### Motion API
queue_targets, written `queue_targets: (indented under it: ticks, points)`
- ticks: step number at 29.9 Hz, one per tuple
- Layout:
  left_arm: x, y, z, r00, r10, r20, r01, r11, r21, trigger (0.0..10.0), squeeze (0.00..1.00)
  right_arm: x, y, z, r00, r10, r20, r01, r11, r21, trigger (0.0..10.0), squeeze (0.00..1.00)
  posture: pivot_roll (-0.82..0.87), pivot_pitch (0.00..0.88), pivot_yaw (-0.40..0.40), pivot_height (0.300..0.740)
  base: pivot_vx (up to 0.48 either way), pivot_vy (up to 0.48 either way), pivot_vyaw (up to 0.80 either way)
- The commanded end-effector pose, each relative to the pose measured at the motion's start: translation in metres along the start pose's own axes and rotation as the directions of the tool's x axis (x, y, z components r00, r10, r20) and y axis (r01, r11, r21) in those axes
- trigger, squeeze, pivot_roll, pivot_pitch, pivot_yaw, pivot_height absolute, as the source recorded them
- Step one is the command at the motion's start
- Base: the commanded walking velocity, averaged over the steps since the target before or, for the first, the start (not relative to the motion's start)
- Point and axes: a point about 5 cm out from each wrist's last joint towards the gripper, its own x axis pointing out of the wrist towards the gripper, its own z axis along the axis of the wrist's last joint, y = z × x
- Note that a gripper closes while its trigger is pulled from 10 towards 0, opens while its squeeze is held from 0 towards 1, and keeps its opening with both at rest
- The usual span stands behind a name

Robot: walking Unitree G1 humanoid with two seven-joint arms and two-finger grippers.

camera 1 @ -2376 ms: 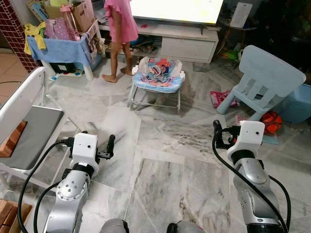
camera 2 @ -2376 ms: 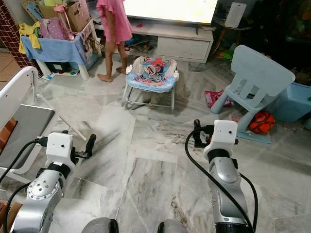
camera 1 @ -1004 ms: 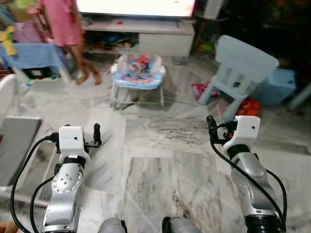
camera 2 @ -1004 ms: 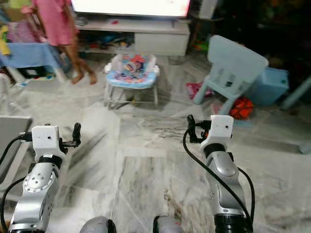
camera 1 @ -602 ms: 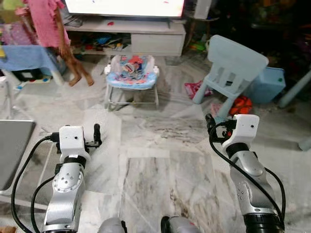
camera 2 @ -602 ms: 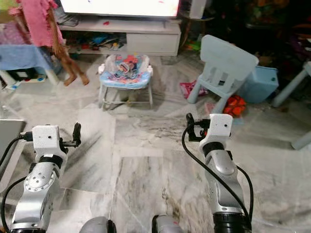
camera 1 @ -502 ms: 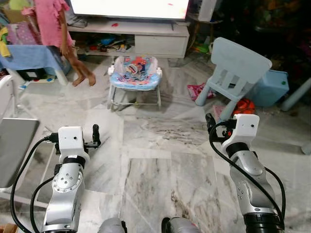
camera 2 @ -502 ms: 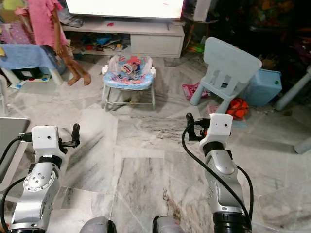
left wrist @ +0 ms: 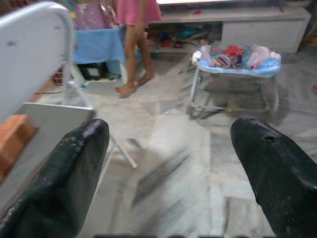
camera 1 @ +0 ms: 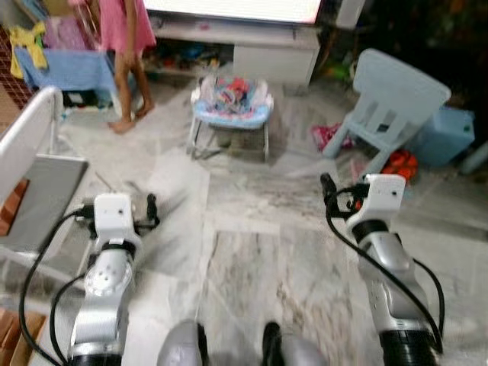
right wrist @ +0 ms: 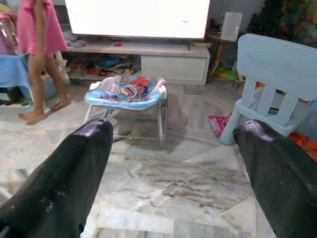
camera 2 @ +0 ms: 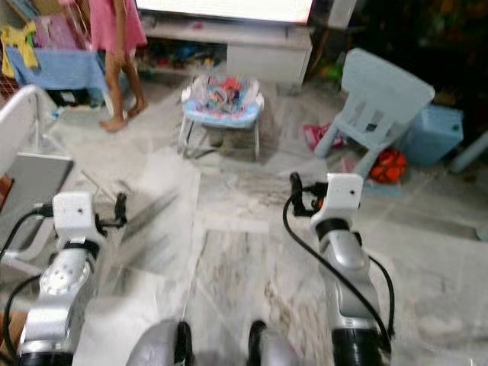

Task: Restocking fridge

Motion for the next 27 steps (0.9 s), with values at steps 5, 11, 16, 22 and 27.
queue_targets:
  ticks: [5, 11, 16, 22, 27]
  points:
    - [0.001, -0.005, -0.001, 1.000, -0.006, -0.001, 0.006, 1.000, 0.024, 10.0, 0.00, 0.002, -0.003, 0.004, 1.000, -0.019, 0.005, 0.019, 0.999, 0.045, 10.0, 0.00, 0.05, 0.058, -0.020, 0.740, -0.427, 0.151, 0.00]
    - [0.002, -0.006, -0.001, 1.000, -0.002, -0.008, 0.002, 1.000, 0.023, 10.0, 0.00, 0.006, -0.001, 0.008, 1.000, -0.015, 0.018, 0.014, 0.999, 0.052, 10.0, 0.00, 0.05, 0.059, -0.019, 0.740, -0.409, 0.256, 0.00]
    - [0.002, -0.006, 0.004, 0.998, -0.014, 0.055, 0.012, 0.999, 0.040, 10.0, 0.00, 0.006, -0.002, 0.005, 1.000, -0.015, 0.011, 0.014, 0.999, 0.047, 10.0, 0.00, 0.06, 0.061, -0.020, 0.740, -0.301, 0.324, 0.00]
    - [0.001, -0.002, 0.010, 0.995, 0.003, 0.100, -0.010, 0.997, 0.072, 10.0, 0.00, 0.006, -0.001, 0.004, 1.000, -0.006, 0.007, 0.006, 0.999, 0.051, 10.0, 0.00, 0.07, 0.061, -0.026, 0.740, 0.000, 0.221, 0.00]
    - [0.001, -0.003, 0.007, 0.998, 0.000, 0.067, -0.002, 1.000, 0.030, 10.0, 0.00, 0.007, -0.001, 0.004, 1.000, 0.004, 0.005, -0.004, 0.999, 0.049, 10.0, 0.00, 0.07, 0.063, -0.030, 0.740, 0.000, 0.000, 0.00]
